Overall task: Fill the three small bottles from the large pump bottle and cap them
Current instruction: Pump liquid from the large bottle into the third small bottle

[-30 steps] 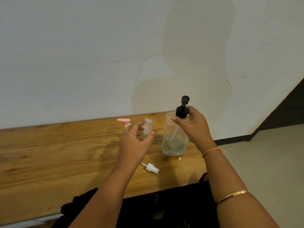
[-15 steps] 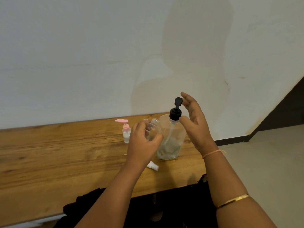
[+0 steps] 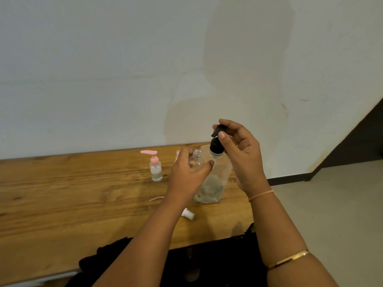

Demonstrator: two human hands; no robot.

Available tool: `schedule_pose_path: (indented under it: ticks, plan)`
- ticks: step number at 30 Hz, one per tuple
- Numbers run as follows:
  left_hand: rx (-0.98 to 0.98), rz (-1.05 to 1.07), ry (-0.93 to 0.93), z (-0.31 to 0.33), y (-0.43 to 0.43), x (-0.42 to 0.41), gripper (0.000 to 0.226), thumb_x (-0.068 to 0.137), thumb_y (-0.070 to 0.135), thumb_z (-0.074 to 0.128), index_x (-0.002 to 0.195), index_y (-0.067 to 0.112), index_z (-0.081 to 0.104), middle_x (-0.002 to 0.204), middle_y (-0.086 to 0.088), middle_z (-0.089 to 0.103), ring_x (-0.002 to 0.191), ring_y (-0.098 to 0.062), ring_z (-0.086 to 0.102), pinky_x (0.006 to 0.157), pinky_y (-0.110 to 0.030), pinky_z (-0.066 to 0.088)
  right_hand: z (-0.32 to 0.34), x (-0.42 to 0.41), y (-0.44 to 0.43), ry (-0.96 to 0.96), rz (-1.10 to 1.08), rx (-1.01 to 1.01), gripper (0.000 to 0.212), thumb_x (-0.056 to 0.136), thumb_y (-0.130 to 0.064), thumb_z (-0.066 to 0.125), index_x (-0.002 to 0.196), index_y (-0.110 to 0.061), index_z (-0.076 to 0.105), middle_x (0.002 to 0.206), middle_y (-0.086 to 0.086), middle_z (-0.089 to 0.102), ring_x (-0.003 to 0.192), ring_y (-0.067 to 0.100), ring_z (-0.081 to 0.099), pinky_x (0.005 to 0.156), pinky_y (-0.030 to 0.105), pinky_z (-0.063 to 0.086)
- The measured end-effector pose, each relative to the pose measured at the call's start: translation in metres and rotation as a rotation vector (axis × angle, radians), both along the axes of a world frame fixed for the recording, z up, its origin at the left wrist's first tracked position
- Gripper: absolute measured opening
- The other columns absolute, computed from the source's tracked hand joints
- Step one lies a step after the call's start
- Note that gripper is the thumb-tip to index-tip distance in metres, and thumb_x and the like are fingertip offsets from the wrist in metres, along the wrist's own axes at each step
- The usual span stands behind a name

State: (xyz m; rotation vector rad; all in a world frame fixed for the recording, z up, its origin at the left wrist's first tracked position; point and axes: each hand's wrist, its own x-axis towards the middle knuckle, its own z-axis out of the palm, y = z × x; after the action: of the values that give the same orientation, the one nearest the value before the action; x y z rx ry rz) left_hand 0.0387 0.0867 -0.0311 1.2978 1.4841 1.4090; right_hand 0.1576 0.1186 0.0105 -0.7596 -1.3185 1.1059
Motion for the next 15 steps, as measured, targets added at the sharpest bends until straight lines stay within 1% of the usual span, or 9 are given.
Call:
schedule_pose_path:
  ticks: [2,5,8,10,12,15]
  plan:
    - [0.005,-0.011,-0.001,0.0001,0.0005,-0.0004,0.032,0.08,0.025,0.073,0.103,0.03,0.05,0.104,0.016,0.059,0.099,-0.005,0.059,0.083,-0.032,0.053,0.0009,-0.0012,0.0003,0.016,-0.024,0.007,0.021,0.09,-0.001,0.056,0.109,-0.009,0.059,0.101,0.007,0.066,0.094,0.008,0.064,0.081,0.022,0.051]
    - [0.007,-0.028,0.026,0.0008,0.001,-0.0012,0.033,0.08,0.028,0.073,0.103,0.028,0.049,0.106,0.02,0.055,0.103,-0.004,0.056,0.082,-0.025,0.049,0.0018,-0.0044,0.0011,0.03,-0.07,0.021,0.019,0.087,0.002,0.059,0.105,-0.007,0.059,0.096,0.004,0.065,0.087,0.004,0.064,0.075,0.017,0.05]
    - [-0.008,-0.042,0.079,0.0015,0.0013,-0.0035,0.036,0.079,0.033,0.072,0.103,0.027,0.047,0.109,0.018,0.054,0.11,-0.009,0.053,0.085,-0.027,0.047,0.0017,-0.0063,0.0009,0.015,-0.101,0.034,0.019,0.087,0.001,0.061,0.102,-0.01,0.059,0.096,0.004,0.064,0.087,0.005,0.064,0.072,0.015,0.05]
    - [-0.017,-0.038,0.13,0.0021,0.0023,-0.0052,0.037,0.077,0.037,0.073,0.099,0.029,0.045,0.113,0.012,0.055,0.111,-0.01,0.051,0.085,-0.029,0.045,0.0017,-0.0061,-0.0002,-0.023,-0.109,0.063,0.022,0.087,0.001,0.06,0.103,-0.015,0.058,0.101,0.005,0.064,0.091,0.005,0.064,0.074,0.016,0.05]
    - [-0.016,0.001,0.206,0.0033,0.0027,-0.0054,0.041,0.075,0.04,0.074,0.096,0.029,0.04,0.113,0.006,0.053,0.106,-0.011,0.051,0.081,-0.027,0.045,0.001,-0.0052,-0.0011,-0.089,-0.125,0.106,0.027,0.088,0.0,0.06,0.104,-0.021,0.057,0.105,0.002,0.063,0.097,0.005,0.063,0.078,0.017,0.05]
    - [0.04,0.086,0.321,0.0057,0.0018,-0.005,0.052,0.072,0.042,0.076,0.097,0.025,0.035,0.096,0.005,0.049,0.089,-0.013,0.053,0.07,-0.029,0.049,-0.0029,-0.0046,-0.0008,-0.229,-0.192,0.207,0.026,0.089,-0.004,0.058,0.104,-0.025,0.06,0.11,-0.001,0.063,0.105,0.01,0.06,0.087,0.026,0.052]
